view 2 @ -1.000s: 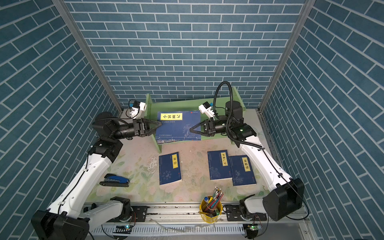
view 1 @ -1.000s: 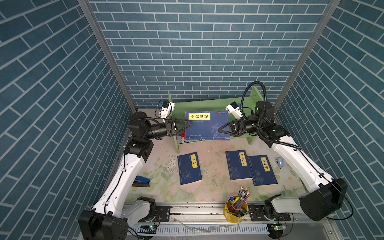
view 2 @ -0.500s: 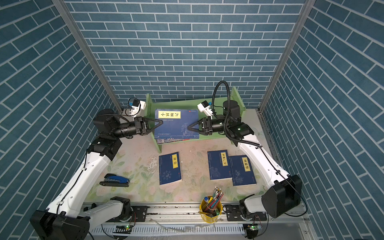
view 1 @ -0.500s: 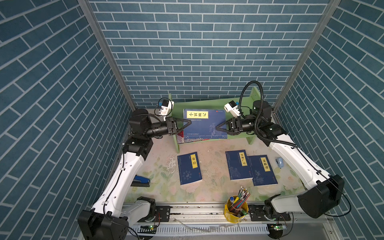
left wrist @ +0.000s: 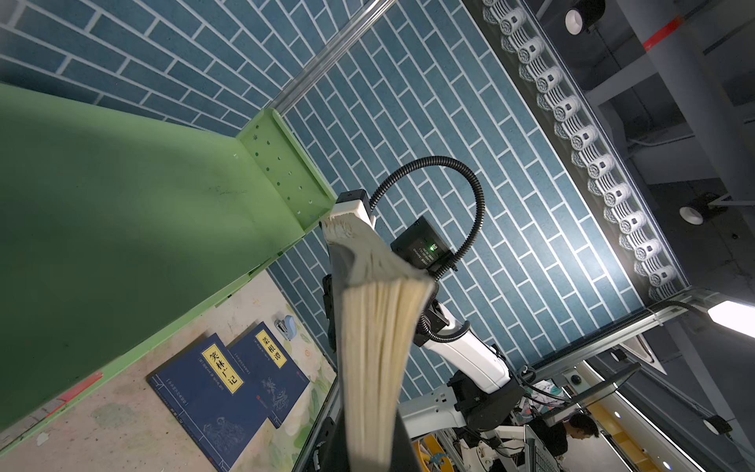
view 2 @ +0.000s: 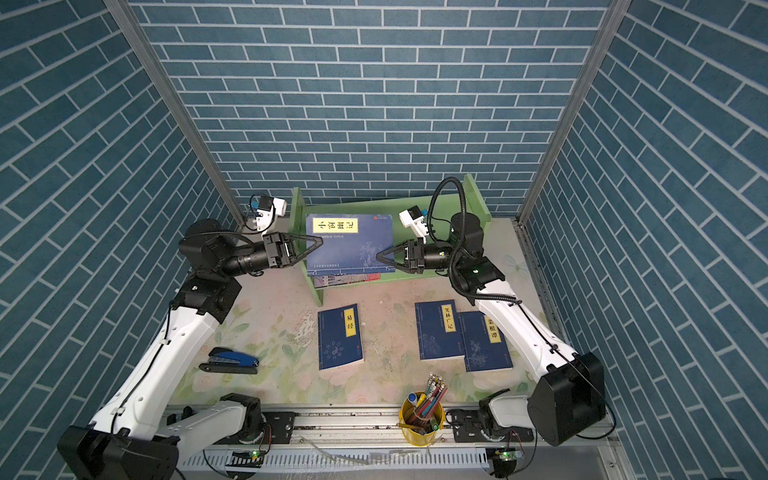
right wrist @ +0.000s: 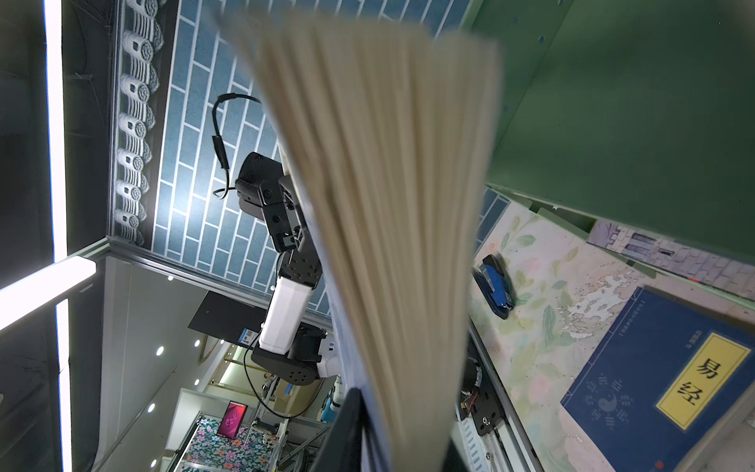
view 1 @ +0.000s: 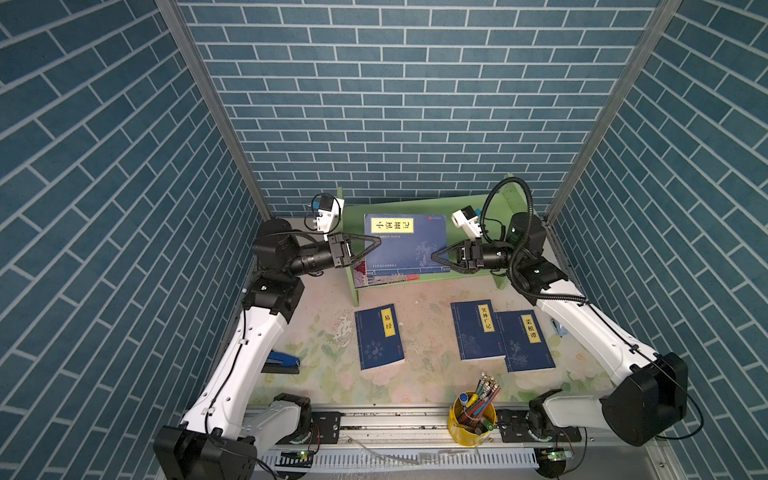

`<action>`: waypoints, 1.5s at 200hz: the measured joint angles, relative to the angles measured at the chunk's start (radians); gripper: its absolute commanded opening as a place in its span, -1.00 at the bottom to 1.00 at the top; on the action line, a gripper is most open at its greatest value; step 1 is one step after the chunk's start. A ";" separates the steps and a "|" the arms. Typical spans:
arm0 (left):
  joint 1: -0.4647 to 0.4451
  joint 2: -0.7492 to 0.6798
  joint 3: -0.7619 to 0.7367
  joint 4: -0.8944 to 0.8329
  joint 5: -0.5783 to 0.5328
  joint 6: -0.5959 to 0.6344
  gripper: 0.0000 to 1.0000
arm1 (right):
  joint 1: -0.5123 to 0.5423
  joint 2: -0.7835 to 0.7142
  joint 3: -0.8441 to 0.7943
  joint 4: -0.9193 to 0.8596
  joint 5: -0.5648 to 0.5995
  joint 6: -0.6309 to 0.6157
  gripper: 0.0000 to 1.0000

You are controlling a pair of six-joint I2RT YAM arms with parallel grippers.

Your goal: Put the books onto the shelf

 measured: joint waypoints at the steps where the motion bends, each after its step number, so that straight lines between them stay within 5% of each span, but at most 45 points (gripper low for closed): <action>1: 0.000 0.000 -0.001 0.000 0.000 0.000 -1.00 | 0.000 -0.002 -0.001 0.003 0.000 0.003 -0.62; 37: 0.002 -0.005 -0.006 -0.017 -0.022 0.015 -0.97 | 0.000 -0.034 -0.028 0.086 0.002 0.055 -0.89; 48: 0.003 -0.005 -0.006 -0.030 -0.029 0.023 -0.71 | 0.000 -0.036 -0.031 0.098 0.002 0.061 -1.00; 70: 0.003 -0.006 -0.006 -0.055 -0.050 0.047 0.14 | 0.000 -0.036 -0.031 0.108 0.005 0.075 -1.00; 103: 0.024 -0.010 0.024 -0.180 -0.082 0.161 0.56 | -0.002 -0.023 -0.018 0.098 0.001 0.076 -1.00; 199: 0.125 -0.009 0.536 -0.684 -0.209 0.655 0.81 | -0.053 0.156 0.351 -0.473 0.003 -0.248 -1.00; 300: 0.130 0.034 0.435 -0.673 -0.210 0.631 0.81 | -0.039 0.383 0.603 -0.827 0.103 -0.420 -1.00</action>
